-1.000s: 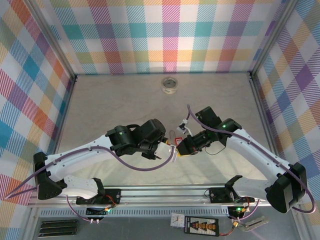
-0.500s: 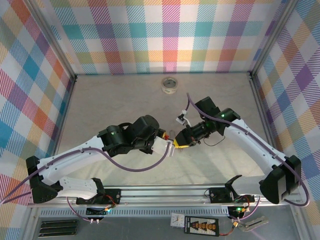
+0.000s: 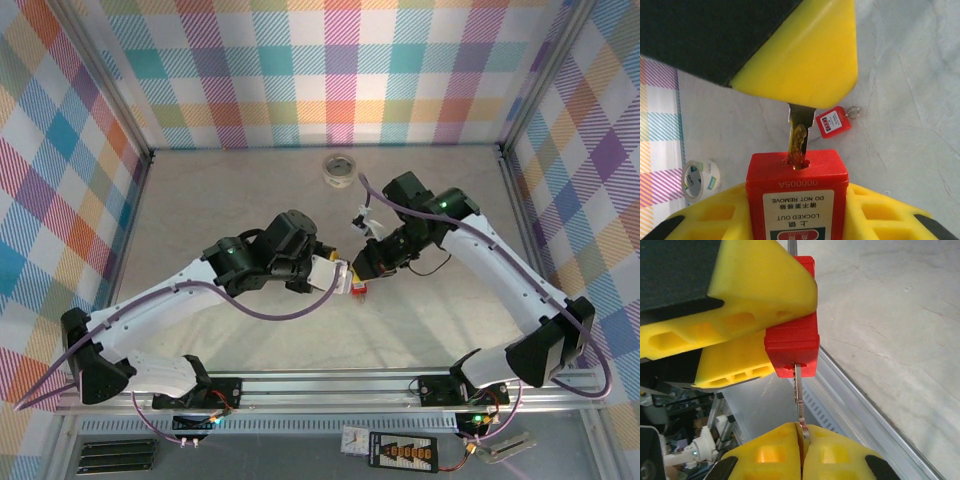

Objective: Unlock with the key

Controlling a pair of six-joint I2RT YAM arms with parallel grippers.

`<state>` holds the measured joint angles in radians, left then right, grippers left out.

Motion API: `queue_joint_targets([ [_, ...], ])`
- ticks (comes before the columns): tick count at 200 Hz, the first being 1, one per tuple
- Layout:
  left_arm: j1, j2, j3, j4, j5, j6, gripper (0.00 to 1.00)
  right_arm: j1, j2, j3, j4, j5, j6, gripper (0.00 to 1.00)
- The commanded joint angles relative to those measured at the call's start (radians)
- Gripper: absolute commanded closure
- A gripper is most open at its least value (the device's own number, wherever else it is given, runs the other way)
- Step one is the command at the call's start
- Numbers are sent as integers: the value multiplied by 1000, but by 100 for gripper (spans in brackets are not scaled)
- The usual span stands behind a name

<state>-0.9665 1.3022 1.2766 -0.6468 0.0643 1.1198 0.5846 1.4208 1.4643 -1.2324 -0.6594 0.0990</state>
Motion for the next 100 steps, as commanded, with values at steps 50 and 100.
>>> queue_joint_targets([
  [50,-29,6,43,219,158,91,100,-28,119,163,34,60,-17,100],
  [100,-30,-12,38,230,165,49,100,-96,112,157,133,-93,106,100],
])
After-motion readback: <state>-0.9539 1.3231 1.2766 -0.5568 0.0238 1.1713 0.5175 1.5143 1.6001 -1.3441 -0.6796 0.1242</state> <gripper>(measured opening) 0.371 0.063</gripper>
